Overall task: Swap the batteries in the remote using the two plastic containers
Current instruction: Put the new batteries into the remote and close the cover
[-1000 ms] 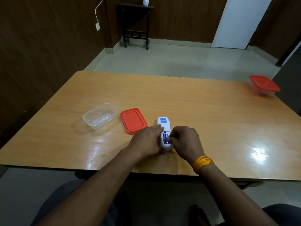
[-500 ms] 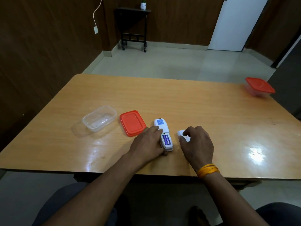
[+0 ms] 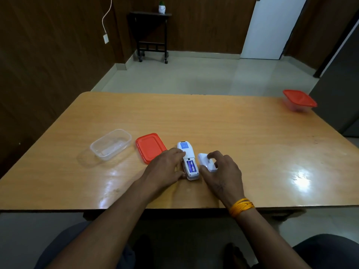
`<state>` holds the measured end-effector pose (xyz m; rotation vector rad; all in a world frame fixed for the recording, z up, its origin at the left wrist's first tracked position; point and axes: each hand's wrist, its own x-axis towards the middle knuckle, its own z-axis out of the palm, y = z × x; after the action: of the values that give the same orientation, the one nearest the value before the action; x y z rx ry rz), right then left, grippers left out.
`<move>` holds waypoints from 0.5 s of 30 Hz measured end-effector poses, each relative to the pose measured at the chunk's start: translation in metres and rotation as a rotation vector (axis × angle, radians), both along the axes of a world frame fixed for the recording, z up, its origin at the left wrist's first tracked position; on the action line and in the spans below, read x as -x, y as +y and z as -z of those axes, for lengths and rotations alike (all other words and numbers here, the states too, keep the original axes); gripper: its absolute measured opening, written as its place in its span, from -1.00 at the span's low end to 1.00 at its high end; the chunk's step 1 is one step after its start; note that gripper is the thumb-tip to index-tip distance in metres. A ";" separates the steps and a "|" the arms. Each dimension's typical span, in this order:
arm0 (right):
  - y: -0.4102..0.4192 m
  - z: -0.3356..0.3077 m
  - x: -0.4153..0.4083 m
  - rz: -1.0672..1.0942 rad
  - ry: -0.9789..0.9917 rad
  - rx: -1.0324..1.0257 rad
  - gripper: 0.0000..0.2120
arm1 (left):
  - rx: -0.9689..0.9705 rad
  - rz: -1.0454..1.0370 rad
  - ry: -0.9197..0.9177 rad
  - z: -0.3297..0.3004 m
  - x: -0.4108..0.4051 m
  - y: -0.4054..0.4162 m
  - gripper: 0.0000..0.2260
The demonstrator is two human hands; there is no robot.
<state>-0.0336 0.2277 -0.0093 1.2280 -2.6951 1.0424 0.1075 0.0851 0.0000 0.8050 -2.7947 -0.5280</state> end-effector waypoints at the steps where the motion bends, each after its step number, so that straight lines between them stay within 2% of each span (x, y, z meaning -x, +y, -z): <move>1: 0.000 -0.001 -0.007 -0.026 -0.003 0.008 -0.67 | 0.000 0.005 0.008 0.001 0.000 -0.001 -0.37; 7: -0.008 0.004 -0.032 -0.101 0.048 -0.042 -0.58 | -0.068 0.014 0.071 0.011 -0.004 -0.010 -0.39; 15: -0.017 0.012 -0.038 -0.125 0.127 -0.060 -0.63 | -0.075 0.008 0.109 0.017 -0.001 -0.019 -0.42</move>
<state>0.0042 0.2111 -0.0208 1.4368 -2.6013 0.8667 0.1087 0.0661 -0.0167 0.7561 -2.6936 -0.6608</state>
